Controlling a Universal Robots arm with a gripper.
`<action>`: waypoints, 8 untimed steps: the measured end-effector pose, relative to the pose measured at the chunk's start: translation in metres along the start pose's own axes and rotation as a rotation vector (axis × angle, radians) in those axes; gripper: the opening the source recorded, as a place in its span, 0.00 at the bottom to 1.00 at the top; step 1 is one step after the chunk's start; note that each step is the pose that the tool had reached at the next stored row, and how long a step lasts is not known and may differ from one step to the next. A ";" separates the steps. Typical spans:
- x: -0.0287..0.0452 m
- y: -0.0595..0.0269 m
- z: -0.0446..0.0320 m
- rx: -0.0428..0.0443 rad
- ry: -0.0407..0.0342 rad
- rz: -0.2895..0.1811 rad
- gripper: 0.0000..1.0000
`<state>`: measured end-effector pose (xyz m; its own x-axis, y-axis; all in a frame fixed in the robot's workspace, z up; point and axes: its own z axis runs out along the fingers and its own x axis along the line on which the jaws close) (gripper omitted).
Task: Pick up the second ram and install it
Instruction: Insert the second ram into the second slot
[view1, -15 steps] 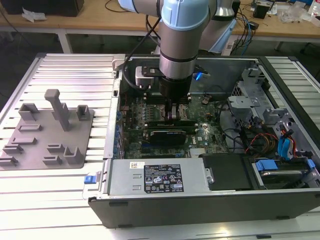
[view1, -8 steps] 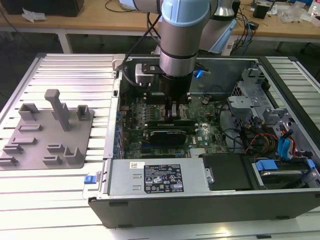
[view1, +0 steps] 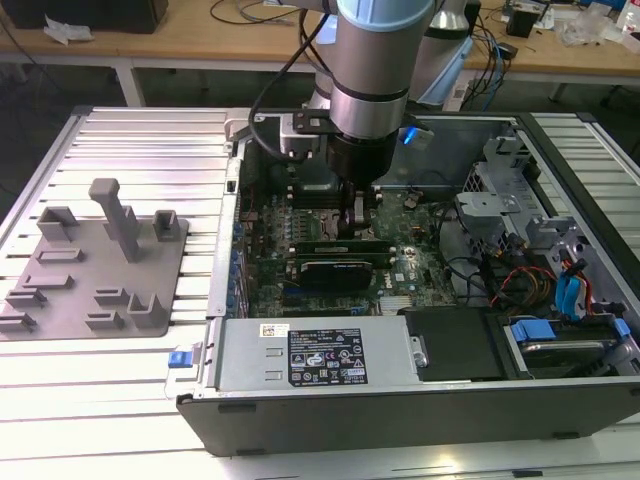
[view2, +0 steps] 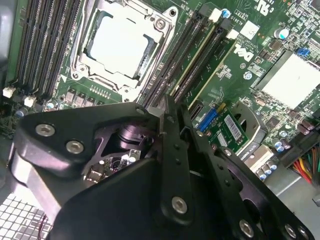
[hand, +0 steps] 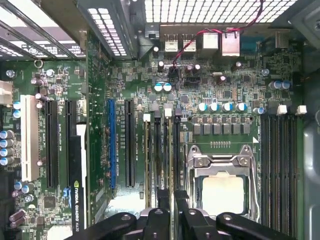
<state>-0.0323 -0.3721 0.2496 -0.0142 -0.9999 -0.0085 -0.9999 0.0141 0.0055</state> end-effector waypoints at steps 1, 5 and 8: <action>0.0000 0.0000 0.0000 0.0000 0.0000 0.000 0.16; 0.0000 -0.0001 0.0000 0.0000 0.0000 0.000 0.08; 0.0000 -0.0014 0.0001 0.0000 -0.0001 0.000 0.08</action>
<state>-0.0310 -0.3721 0.2494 -0.0139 -0.9999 -0.0086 -0.9999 0.0139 0.0055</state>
